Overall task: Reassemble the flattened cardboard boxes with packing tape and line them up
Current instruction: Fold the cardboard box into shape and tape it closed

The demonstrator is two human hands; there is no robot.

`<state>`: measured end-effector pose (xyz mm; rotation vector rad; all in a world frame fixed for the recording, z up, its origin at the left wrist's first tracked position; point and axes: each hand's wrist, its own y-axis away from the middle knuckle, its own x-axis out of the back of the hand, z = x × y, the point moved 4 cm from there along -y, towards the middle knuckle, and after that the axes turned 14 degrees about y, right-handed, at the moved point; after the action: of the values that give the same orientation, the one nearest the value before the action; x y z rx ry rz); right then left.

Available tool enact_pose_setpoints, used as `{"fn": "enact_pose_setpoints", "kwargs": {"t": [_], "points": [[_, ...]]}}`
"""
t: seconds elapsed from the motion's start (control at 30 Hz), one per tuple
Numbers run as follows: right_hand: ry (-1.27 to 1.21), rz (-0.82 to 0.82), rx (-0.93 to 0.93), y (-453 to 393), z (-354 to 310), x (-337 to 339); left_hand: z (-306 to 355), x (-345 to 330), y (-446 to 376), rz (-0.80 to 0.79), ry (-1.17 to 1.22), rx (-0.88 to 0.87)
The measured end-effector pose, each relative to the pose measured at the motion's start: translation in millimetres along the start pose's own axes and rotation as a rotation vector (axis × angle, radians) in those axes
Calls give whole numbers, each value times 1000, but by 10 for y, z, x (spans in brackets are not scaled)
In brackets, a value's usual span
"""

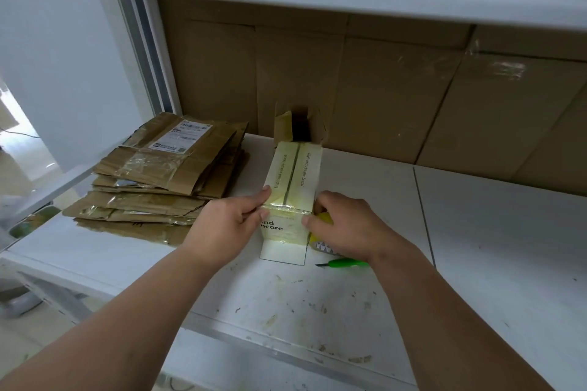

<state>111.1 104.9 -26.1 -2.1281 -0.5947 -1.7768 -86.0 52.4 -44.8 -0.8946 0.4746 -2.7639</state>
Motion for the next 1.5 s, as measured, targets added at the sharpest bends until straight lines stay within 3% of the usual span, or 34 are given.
{"fn": "enact_pose_setpoints", "kwargs": {"t": [0.23,0.57,0.87,1.0,1.17,1.33,1.5], "points": [[89,149,-9,-50,-6,-110,-25,-32,-6,46,-42,27],[-151,78,-77,21,-55,-16,-24,-12,-70,198,258,142],[-195,159,-151,0,-382,-117,-81,227,-104,363,226,178],[-265,167,-181,-38,-427,-174,-89,157,-41,271,172,195],[-589,99,-148,-63,-434,-337,-103,64,26,18,242,274],[-1024,-34,-72,15,-413,-455,-116,79,-87,8,157,281],[-1056,-49,-94,99,-319,-630,-100,124,-157,-69,21,253]]}}
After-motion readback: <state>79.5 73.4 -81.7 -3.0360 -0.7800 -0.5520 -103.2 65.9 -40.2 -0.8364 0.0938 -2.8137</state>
